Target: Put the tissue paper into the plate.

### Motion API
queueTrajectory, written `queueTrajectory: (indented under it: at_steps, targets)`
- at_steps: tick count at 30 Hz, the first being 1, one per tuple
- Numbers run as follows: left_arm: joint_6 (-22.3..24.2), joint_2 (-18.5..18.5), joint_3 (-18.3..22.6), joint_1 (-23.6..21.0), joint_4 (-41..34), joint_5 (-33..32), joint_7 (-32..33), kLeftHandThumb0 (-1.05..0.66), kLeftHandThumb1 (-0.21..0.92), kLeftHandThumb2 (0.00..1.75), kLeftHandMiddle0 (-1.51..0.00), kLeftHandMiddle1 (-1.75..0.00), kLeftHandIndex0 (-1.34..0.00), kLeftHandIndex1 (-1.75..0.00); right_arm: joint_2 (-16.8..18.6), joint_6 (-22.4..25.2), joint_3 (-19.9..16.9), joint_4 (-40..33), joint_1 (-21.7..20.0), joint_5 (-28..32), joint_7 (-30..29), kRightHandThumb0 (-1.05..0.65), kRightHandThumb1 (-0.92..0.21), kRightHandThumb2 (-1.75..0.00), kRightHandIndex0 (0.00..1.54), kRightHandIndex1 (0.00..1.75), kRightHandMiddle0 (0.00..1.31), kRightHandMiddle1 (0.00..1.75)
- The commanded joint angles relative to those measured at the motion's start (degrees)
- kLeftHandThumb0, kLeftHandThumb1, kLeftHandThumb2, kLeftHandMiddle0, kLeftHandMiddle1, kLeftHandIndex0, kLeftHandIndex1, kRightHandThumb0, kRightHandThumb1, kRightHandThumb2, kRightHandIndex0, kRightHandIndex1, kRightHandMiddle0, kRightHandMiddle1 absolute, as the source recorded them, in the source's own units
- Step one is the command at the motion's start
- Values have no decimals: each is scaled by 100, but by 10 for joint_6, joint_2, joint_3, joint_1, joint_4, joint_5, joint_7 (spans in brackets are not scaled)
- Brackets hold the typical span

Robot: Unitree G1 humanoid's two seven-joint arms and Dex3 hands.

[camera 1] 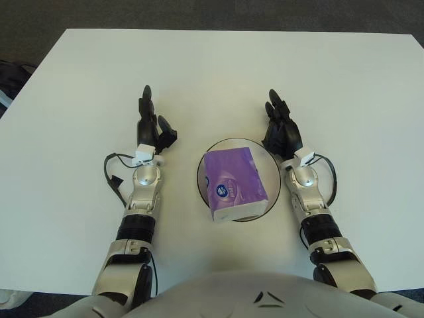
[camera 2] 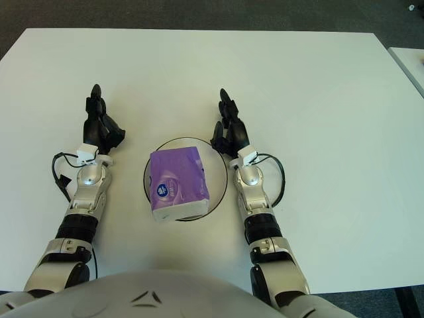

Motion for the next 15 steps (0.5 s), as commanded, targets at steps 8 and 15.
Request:
queueTrajectory:
  at_steps: [8, 15]
  targets:
    - [30, 27, -9, 70, 19, 28, -16, -90, 92, 119, -5, -1, 0, -28, 33, 43, -10, 105, 152, 6, -24, -84, -92, -108, 0, 0, 0, 7]
    - [29, 30, -19, 87, 3, 26, -30, -89, 92, 120, -3, 0, 0, -28, 51, -37, -29, 124, 152, -29, -115, -82, -92, -107, 0, 0, 0, 8]
